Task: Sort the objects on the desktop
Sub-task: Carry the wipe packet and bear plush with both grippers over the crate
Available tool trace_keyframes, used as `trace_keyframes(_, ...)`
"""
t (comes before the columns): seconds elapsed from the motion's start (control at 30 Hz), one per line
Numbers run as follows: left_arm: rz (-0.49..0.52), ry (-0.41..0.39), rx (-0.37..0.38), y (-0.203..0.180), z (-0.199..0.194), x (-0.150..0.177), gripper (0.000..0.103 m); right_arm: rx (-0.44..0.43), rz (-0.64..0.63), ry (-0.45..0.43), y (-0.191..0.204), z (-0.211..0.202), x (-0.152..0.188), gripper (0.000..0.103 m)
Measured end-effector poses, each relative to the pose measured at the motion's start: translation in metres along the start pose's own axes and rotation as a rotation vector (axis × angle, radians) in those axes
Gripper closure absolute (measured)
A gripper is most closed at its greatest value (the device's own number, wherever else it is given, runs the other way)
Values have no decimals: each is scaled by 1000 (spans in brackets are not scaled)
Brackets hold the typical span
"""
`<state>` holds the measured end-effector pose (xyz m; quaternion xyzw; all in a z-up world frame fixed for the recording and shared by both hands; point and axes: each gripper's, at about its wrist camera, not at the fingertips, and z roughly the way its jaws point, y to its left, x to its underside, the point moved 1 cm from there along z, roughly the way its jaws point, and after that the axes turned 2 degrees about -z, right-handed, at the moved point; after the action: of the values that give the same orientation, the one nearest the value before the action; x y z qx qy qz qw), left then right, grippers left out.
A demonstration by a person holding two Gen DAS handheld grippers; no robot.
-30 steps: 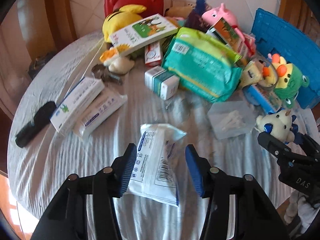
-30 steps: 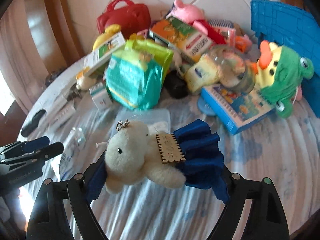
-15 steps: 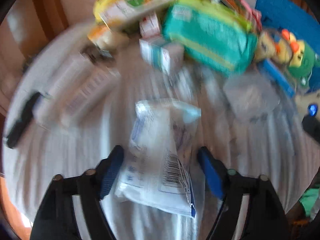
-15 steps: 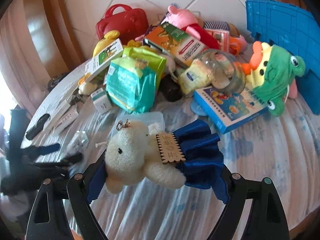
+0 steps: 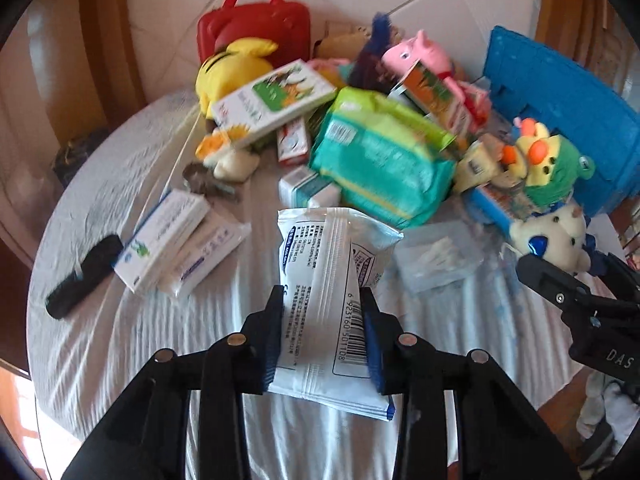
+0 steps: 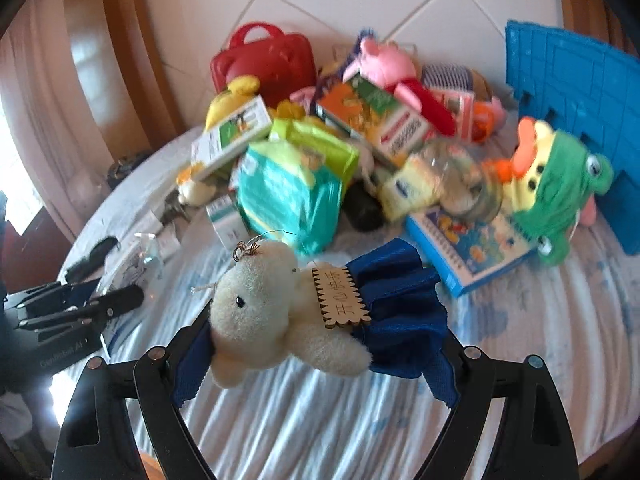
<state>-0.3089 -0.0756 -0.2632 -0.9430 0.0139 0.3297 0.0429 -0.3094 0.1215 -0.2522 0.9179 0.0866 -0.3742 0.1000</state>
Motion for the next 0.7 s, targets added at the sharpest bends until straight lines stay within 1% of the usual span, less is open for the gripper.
trace_keyframes(0.17, 40, -48, 28, -24, -29, -21, 68, 30, 1, -48, -5, -27, -13, 15)
trace_keyframes(0.3, 75, -85, 70, -57, -48, -34, 68, 66, 12, -90, -18, -54, -20, 15)
trace_keyframes(0.53, 129, -151, 132, -119, -73, -56, 68, 118, 27, -170, -57, -101, -41, 15)
trace_keyframes(0.7, 149, -190, 157, -164, -84, -73, 68, 135, 20, -217, -93, -129, -54, 15)
